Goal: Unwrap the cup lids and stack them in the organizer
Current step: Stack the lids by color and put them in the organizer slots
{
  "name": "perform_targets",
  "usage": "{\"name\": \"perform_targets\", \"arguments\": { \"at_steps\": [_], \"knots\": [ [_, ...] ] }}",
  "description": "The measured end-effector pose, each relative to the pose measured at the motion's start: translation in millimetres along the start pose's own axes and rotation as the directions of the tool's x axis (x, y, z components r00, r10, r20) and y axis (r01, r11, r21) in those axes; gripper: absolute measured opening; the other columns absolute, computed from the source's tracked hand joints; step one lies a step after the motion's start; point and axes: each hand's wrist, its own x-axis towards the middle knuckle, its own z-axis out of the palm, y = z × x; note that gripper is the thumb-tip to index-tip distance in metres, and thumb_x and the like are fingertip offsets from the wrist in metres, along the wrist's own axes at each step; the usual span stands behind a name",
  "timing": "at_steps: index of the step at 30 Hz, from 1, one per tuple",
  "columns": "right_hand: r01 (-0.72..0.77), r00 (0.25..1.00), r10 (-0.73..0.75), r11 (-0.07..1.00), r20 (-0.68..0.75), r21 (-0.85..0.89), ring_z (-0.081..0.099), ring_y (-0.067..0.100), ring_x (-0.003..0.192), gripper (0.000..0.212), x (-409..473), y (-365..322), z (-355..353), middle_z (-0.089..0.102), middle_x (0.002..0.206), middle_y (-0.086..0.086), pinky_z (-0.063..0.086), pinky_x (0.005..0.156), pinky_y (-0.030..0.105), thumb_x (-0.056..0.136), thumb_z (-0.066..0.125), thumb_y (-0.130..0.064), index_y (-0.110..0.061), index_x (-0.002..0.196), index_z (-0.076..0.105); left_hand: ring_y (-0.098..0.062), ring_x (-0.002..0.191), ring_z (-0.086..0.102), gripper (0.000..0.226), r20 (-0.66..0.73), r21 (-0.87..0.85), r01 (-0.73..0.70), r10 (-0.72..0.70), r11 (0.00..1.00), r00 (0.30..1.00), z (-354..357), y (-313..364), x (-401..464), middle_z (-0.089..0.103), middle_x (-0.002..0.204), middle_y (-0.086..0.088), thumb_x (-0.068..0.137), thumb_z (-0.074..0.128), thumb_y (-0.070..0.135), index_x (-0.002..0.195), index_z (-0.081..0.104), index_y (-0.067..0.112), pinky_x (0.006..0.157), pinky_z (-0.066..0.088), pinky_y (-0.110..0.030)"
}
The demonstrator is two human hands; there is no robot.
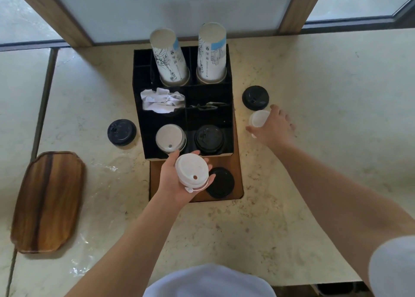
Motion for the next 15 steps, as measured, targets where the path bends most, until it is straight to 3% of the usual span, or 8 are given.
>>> {"name": "perform_targets", "arguments": {
  "at_steps": [5,10,13,15],
  "knots": [
    [-0.006,1.000,0.006,0.997,-0.002,0.076,0.051,0.037,0.127,0.097,-12,2,6,0.053,0.140,0.012,0.040,0.100,0.052,0.072,0.083,-0.056,-0.017,0.146,0.035,-0.040,0.110,0.069,0.058,-0.007,0.019,0.001,-0.001,1.000,1.000,2,-2,-6,0.071,0.118,-0.022,0.098,0.050,0.055,0.134,0.061,0.012,0.084,0.057,-0.059],
    [-0.002,0.998,0.013,0.985,-0.065,0.174,0.050,0.032,0.128,0.096,-39,-5,0,0.056,0.139,0.007,0.039,0.102,0.050,0.070,0.082,-0.057,-0.019,0.146,0.038,-0.038,0.106,0.066,0.058,-0.011,0.040,-0.010,0.010,0.999,1.000,-1,-1,-21,0.070,0.114,-0.020,0.099,0.048,0.054,0.135,0.059,0.011,0.083,0.058,-0.058],
    [0.022,0.989,0.029,0.938,-0.142,0.346,0.050,0.026,0.129,0.099,-76,-15,-13,0.059,0.136,-0.003,0.039,0.102,0.045,0.066,0.082,-0.059,-0.025,0.147,0.036,-0.038,0.111,0.063,0.063,-0.004,0.056,-0.022,0.022,0.998,1.000,-6,-1,-29,0.065,0.123,-0.020,0.099,0.048,0.053,0.145,0.053,0.011,0.085,0.058,-0.058],
    [0.135,0.983,-0.072,0.906,-0.167,0.402,0.049,0.018,0.124,0.100,-109,-28,-21,0.056,0.128,-0.019,0.041,0.095,0.037,0.063,0.083,-0.062,-0.030,0.144,0.035,-0.038,0.115,0.060,0.063,0.008,0.074,-0.026,0.025,0.997,1.000,-7,-3,-35,0.062,0.128,-0.020,0.099,0.048,0.052,0.147,0.051,0.012,0.086,0.058,-0.058]
  ]
}}
